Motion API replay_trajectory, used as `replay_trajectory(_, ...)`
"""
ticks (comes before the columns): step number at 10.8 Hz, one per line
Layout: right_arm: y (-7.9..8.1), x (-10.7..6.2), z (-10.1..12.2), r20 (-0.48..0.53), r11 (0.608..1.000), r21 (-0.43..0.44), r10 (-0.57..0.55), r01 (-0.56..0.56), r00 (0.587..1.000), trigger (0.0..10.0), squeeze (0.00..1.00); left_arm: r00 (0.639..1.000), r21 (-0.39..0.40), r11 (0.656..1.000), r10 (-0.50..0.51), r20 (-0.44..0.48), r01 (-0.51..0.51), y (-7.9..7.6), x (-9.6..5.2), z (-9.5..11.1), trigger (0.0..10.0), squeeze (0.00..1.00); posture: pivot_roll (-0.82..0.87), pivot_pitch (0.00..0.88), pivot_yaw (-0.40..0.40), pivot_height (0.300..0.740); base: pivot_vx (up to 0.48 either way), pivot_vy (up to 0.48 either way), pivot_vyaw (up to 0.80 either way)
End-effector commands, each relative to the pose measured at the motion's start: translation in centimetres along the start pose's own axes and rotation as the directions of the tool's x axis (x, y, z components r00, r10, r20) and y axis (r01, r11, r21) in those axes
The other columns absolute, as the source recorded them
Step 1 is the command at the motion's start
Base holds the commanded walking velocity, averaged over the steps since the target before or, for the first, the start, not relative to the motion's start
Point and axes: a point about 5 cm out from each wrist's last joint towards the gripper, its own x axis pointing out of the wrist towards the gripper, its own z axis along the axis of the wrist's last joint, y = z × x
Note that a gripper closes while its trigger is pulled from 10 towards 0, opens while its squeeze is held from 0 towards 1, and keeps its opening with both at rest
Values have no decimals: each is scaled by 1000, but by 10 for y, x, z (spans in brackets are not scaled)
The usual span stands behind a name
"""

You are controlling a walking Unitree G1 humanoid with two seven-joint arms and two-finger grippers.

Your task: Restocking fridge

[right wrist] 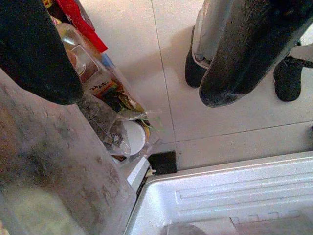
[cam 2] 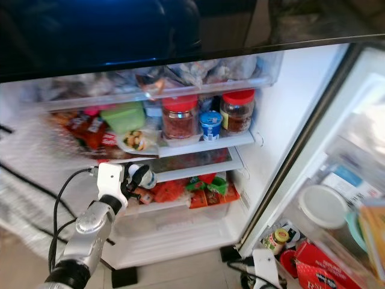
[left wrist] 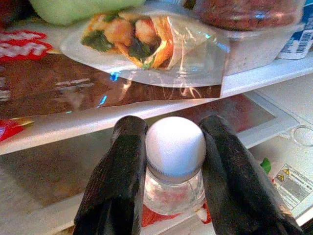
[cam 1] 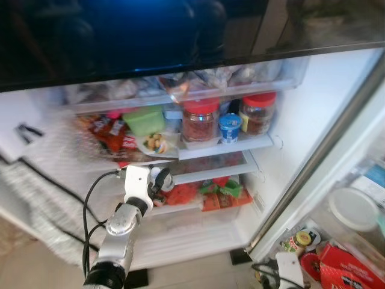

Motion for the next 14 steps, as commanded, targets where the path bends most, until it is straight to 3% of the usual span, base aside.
replay_trajectory(1,0,0,-3,-6,1000,6,1,-1,1000,10000,0,1000,24,1000,8,24,-8,1,-1,5,10000,0,-45,27,13,740,0,0,0)
replay_trajectory(4,1,-1,-3,-2,1000,9,12,-12,1000,10000,0,998,47,997,65,-4,-64,9,-10,-6,10000,0,-44,18,14,740,0,0,0)
replay_trajectory(10,2,-1,-3,-10,1000,-6,14,-14,1000,10000,0,997,64,995,76,9,-77,8,-6,-3,10000,0,-47,34,9,740,0,0,0)
replay_trajectory(14,3,0,-1,1,1000,-5,26,-26,1000,10000,0,997,68,995,74,22,-75,6,-3,0,10000,0,-49,36,8,672,0,0,0)
